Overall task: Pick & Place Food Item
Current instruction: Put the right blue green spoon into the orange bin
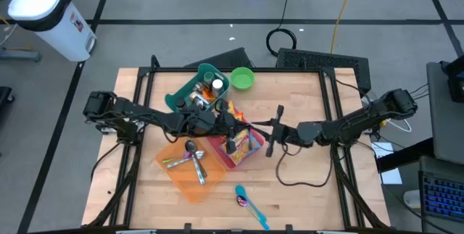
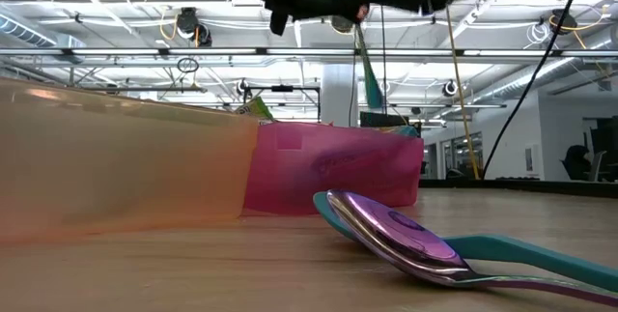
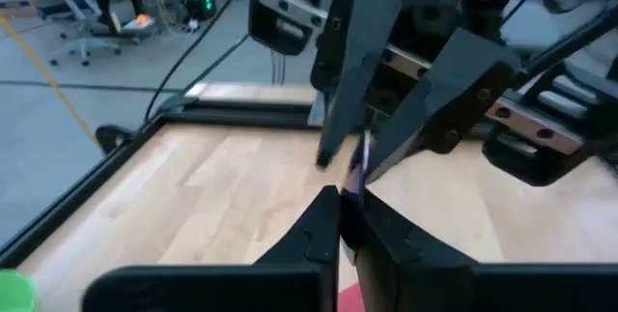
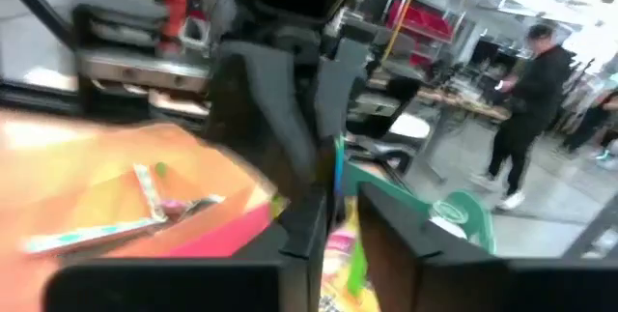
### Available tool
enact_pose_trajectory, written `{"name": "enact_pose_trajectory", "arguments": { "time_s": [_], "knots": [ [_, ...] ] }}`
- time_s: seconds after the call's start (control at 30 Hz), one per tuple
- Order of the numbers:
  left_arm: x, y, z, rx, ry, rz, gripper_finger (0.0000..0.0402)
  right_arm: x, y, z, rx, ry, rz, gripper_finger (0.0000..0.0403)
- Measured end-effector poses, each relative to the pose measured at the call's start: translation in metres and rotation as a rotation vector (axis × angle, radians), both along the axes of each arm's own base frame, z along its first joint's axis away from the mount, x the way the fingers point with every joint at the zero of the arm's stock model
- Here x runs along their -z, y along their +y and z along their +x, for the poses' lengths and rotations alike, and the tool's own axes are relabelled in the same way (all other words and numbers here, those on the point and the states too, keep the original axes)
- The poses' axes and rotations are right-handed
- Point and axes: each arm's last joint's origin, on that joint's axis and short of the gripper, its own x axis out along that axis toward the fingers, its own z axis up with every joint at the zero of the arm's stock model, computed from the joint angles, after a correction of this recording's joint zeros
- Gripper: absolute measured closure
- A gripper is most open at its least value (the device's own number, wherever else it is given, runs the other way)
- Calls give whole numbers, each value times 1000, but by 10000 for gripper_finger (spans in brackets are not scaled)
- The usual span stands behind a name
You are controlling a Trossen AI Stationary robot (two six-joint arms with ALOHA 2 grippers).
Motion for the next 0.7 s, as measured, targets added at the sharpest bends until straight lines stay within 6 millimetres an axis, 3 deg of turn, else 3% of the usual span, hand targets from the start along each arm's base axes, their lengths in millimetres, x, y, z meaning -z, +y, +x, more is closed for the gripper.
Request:
{"name": "enact_pose_trajectory", "arguments": {
  "time_s": [0.17, 0.27, 0.37, 0.47, 0.7],
  "knots": [
    [-15, -2, -12, 10, -37, -13, 394, -12, 13, -18, 54, -27, -1, 277],
    [-15, -5, -29, -18, -23, -13, 395, -25, 19, -31, 84, -75, 19, 230],
    [-18, -8, -49, -64, -62, -37, 396, -24, 23, -41, 70, -74, 18, 197],
    [-14, -15, -73, -119, -101, -88, 397, -22, 21, -47, 70, -92, 29, 178],
    [25, -48, -139, -311, -103, -227, 397, -16, 13, -52, 88, -149, 57, 177]
  ]
}}
